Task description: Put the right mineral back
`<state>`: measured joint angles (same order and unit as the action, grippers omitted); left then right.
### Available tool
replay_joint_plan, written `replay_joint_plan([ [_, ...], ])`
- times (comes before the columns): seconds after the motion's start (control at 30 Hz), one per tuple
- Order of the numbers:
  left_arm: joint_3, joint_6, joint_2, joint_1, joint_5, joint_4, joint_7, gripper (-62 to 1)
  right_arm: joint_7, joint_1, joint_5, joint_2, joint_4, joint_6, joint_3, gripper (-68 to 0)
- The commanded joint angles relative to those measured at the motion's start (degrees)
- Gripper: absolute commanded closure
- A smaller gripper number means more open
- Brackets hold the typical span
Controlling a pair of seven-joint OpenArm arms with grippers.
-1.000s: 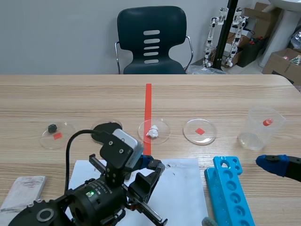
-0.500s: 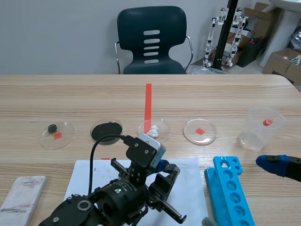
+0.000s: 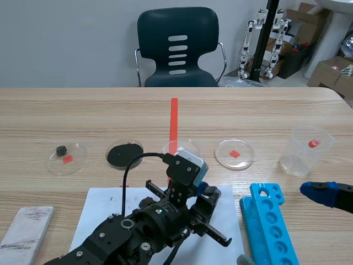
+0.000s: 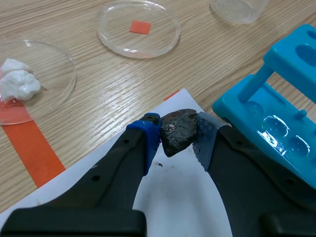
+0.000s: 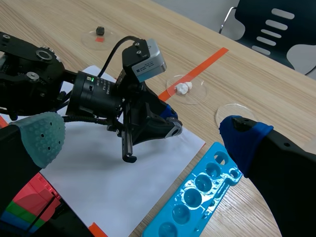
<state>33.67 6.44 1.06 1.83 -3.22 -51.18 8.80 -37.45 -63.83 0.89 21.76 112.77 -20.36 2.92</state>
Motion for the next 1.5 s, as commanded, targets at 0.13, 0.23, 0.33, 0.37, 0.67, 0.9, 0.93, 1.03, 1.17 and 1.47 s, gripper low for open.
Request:
replay_joint_plan([
  [0.13, 0.1, 0.2, 1.1, 2.4, -0.2, 3.1, 0.9, -4.1, -1.0, 0.0, -0.6, 0.5, 0.4, 0.0, 0.4, -67.9],
  [0.23, 0.1, 0.2, 1.1, 3.0, -0.2, 4.3, 0.8, -4.1, -1.0, 0.0, -0.6, 0.5, 0.4, 0.0, 0.4, -67.9],
  [0.33, 0.1, 0.2, 1.1, 2.9, -0.2, 4.8, 0.8, -4.1, -1.0, 0.0, -0.6, 0.5, 0.4, 0.0, 0.4, -67.9],
  [0.37, 0.1, 0.2, 1.1, 2.9, -0.2, 5.1, 0.8, -4.1, -1.0, 0.0, -0.6, 0.5, 0.4, 0.0, 0.4, -67.9],
  [0.67, 0.1, 0.4, 0.8, 2.8, -0.2, 5.9, 0.4, -4.1, -1.0, 0.0, -0.6, 0.5, 0.4, 0.0, 0.4, -67.9],
  [0.9, 0.1, 0.4, 0.8, 2.6, -0.2, 5.9, 0.2, -4.3, -1.0, 0.0, -0.6, 0.5, 0.4, 0.0, 0.4, -67.9],
  [0.93, 0.1, 0.4, 0.8, 2.5, -0.2, 5.9, 0.1, -4.4, -1.0, 0.0, -0.6, 0.5, 0.4, 0.0, 0.4, -67.9],
  [1.03, 0.1, 0.4, 0.7, 2.3, -0.2, 6.1, 0.1, -9.5, -1.0, 0.0, -0.6, 0.5, 0.4, 0.0, 0.4, -67.9],
  [1.17, 0.1, 0.4, 0.7, 1.8, -0.2, 6.3, 0.2, -13.8, -1.0, 0.0, -0.6, 0.5, 0.4, 0.0, 0.4, -67.9],
  [1.47, 0.1, 0.4, 0.7, 1.8, -0.2, 6.3, 0.2, -38.0, -1.0, 0.0, -0.6, 0.5, 0.4, 0.0, 0.4, -67.9],
])
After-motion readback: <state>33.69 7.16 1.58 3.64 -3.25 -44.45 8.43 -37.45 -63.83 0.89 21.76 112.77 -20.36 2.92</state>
